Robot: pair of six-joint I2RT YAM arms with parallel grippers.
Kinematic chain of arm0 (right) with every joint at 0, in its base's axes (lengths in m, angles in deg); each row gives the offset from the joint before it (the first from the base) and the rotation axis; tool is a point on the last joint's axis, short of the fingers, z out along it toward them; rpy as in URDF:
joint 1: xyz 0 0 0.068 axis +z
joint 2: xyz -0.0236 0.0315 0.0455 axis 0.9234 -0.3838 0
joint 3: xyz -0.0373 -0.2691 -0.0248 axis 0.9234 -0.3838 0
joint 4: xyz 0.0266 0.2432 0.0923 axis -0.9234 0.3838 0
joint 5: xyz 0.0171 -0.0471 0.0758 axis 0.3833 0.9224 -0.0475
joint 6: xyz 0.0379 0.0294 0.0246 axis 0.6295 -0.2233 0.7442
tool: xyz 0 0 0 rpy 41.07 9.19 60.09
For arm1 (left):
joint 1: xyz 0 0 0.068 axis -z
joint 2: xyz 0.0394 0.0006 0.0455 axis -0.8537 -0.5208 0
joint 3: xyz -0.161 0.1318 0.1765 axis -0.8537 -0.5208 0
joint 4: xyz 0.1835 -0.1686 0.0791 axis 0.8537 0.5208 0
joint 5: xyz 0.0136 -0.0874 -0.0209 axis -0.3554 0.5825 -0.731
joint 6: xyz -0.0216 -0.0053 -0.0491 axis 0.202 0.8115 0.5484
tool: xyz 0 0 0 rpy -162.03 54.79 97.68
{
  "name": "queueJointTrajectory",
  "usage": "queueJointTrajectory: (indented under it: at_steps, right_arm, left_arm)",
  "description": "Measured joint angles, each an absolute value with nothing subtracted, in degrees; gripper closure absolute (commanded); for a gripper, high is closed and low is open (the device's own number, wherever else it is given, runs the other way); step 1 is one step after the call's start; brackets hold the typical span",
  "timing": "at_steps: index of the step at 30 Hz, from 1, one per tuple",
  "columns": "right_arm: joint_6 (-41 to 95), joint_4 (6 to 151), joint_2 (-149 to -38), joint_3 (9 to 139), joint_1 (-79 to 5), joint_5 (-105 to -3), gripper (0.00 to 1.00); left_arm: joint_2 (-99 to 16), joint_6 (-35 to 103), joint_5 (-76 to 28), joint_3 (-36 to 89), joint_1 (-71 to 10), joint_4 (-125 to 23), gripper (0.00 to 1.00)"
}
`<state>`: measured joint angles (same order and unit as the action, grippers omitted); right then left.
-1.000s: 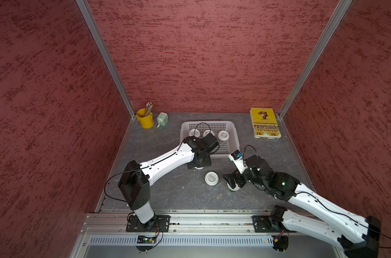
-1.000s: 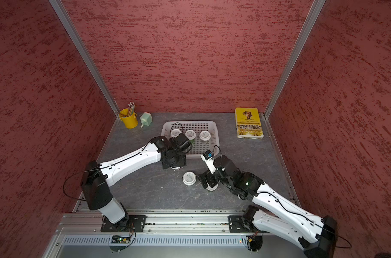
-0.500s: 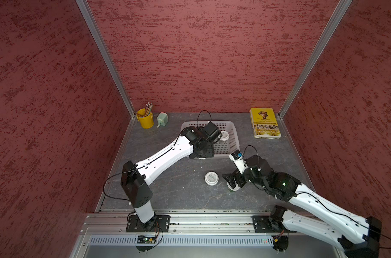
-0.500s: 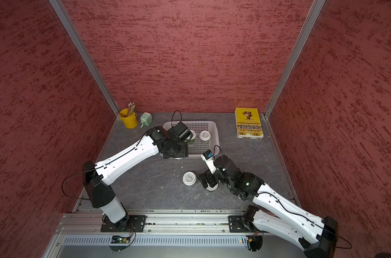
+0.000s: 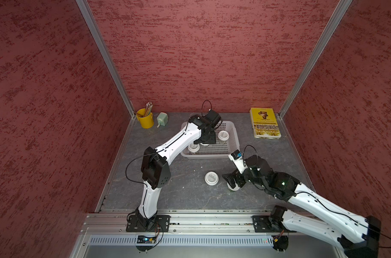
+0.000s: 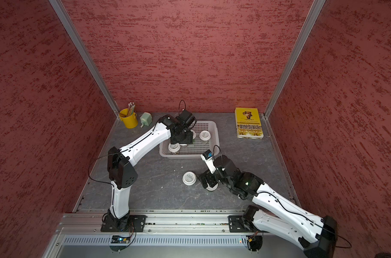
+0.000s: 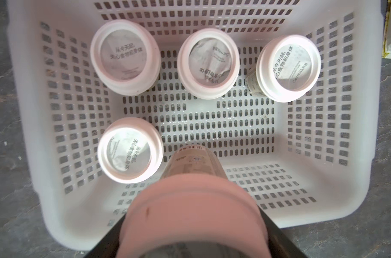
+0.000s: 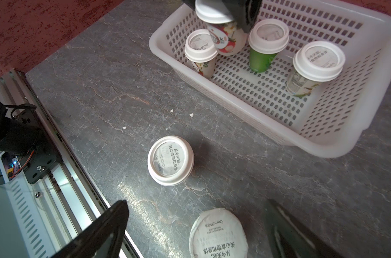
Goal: Put the yogurt in the basket
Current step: Place the yogurt in the basket.
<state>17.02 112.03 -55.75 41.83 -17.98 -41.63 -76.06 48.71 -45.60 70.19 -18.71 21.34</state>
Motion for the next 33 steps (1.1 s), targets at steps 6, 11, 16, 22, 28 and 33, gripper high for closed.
queueJointTrajectory:
  at_steps: [6,11,16,22,28,33]
  right_arm:
    - [17.02,112.16,-56.17,41.83,-17.98,-41.58,0.02]
    - [17.02,112.20,-56.28,41.83,-17.98,-41.58,0.02]
    - [17.02,112.18,-56.34,41.83,-17.98,-41.58,0.02]
    - [17.02,112.20,-56.39,41.83,-17.98,-41.56,0.02]
    - [17.02,112.18,-56.39,41.83,-17.98,-41.56,0.02]
    - [17.02,112.20,-56.39,41.83,-17.98,-41.56,0.02]
  left_arm:
    - [-82.50,46.44,-44.29,74.78,-18.71,21.01,0.27]
    - [-85.78,45.19,-44.24,77.38,-18.80,21.08,0.26]
    - [-86.77,44.27,-44.50,77.88,-19.11,21.91,0.27]
    - [-88.51,43.88,-44.61,77.25,-19.48,21.84,0.27]
    - [-88.60,43.86,-44.22,74.25,-19.57,20.73,0.27]
    - [-88.60,43.57,-44.02,73.25,-19.57,19.35,0.27]
